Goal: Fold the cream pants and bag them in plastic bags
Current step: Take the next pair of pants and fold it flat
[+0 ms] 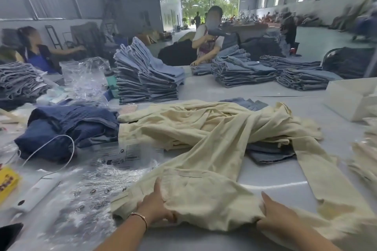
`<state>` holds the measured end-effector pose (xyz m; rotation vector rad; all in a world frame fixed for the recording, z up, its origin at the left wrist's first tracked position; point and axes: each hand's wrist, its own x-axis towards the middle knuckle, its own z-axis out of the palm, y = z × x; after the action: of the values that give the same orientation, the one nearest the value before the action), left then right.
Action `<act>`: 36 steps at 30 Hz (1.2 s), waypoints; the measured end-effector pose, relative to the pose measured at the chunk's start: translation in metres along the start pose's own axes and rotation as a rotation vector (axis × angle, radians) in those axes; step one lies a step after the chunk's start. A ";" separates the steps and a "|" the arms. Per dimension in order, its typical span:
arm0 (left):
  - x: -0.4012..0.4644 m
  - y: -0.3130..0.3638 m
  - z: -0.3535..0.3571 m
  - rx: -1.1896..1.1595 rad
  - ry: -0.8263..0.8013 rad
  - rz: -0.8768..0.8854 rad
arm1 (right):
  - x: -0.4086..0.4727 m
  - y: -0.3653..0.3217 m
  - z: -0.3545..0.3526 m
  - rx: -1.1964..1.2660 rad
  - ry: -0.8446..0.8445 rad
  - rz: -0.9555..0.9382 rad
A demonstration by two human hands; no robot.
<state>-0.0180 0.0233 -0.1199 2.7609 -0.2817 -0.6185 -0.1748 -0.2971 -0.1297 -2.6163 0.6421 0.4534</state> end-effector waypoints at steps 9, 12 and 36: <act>-0.064 -0.011 -0.090 -0.503 -0.114 0.179 | 0.017 -0.011 -0.016 -0.259 0.198 -0.332; -0.104 -0.086 -0.112 -0.379 -0.121 -0.002 | 0.023 -0.021 -0.009 -0.380 0.174 -0.401; -0.102 -0.160 -0.087 -1.063 0.265 -0.489 | 0.113 -0.093 -0.023 -0.659 0.175 -0.365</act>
<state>-0.0498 0.2203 -0.0585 1.8050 0.6257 -0.3319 -0.0284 -0.2735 -0.1260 -3.3294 0.0388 0.3643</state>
